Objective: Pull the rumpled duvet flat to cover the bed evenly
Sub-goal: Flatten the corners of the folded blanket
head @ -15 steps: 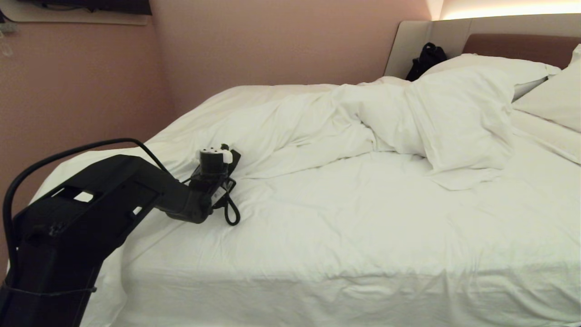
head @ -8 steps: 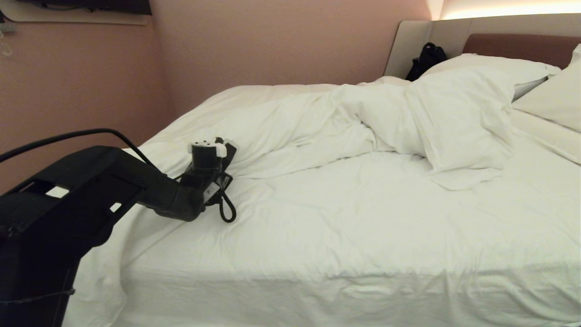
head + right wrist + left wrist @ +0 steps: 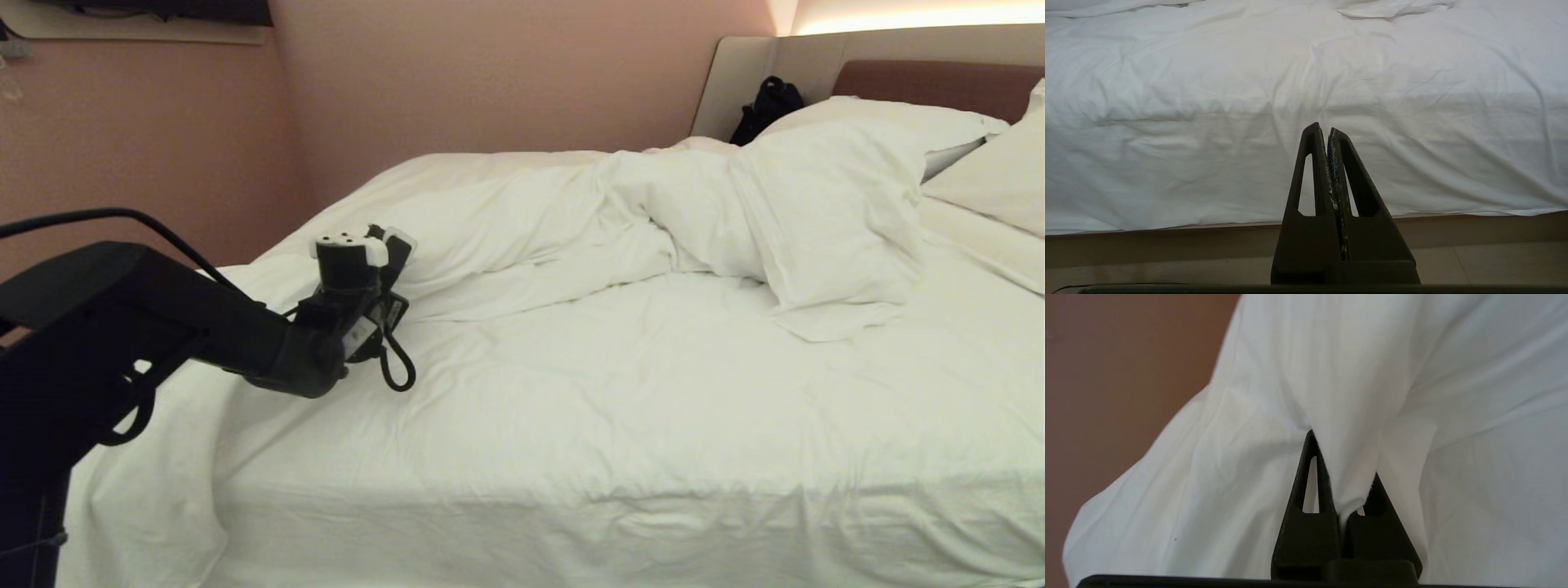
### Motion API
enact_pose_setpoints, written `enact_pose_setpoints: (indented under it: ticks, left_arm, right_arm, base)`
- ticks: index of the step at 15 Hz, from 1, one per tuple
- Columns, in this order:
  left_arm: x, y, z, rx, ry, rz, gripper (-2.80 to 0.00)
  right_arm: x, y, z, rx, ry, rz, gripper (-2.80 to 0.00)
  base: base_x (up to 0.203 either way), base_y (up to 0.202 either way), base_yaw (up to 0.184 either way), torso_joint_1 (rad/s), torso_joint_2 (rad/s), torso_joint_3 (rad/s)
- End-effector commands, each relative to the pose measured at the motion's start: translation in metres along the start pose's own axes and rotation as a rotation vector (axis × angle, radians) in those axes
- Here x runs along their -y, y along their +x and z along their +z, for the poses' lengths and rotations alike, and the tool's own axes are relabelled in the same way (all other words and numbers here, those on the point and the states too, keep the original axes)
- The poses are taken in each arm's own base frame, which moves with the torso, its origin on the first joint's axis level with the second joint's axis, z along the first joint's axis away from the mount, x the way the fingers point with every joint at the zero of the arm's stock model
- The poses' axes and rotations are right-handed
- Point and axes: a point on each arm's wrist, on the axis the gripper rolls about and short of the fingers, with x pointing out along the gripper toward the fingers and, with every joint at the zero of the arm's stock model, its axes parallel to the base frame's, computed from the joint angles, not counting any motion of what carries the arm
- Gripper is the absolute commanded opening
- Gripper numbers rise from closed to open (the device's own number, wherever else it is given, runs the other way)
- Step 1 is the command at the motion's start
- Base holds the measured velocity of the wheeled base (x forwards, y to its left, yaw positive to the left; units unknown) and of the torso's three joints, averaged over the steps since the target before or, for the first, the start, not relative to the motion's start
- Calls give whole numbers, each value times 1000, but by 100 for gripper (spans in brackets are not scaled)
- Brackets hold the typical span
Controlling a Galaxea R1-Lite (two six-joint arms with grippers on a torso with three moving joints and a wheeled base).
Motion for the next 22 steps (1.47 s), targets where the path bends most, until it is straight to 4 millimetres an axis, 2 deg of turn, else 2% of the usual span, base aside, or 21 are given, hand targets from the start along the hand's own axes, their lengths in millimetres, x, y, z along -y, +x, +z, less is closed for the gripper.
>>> enact_pose_setpoints:
  ticks: [1, 5, 9, 11, 13, 16, 22]
  left_arm:
    - [-27, -27, 24, 72, -64, 17, -280]
    - [-71, -72, 56, 186, -233, 28, -280]
    - [-117, -123, 74, 308, -380, -29, -280]
    - [-132, -146, 73, 312, -412, -105, -280]
    - [-138, -163, 67, 299, -414, -196, -280]
    - [-147, -183, 58, 305, -419, -204, -280]
    - [-175, -250, 26, 278, -419, -267, -280]
  right_arm:
    - [0, 0, 0, 1, 0, 0, -280]
    - [0, 0, 0, 1, 0, 0, -280]
    - [0, 0, 0, 1, 0, 0, -280]
    - [0, 0, 0, 1, 0, 0, -280]
    - [0, 0, 0, 1, 0, 0, -280]
    - [0, 0, 0, 1, 0, 0, -280]
    - [0, 0, 0, 1, 0, 0, -280]
  base:
    - [0, 0, 0, 0, 0, 0]
    - [0, 0, 0, 0, 0, 0]
    - [0, 0, 0, 0, 0, 0]
    - [0, 0, 0, 0, 0, 0]
    - [0, 0, 0, 0, 0, 0]
    - [0, 0, 0, 0, 0, 0]
    - [0, 0, 0, 0, 0, 0]
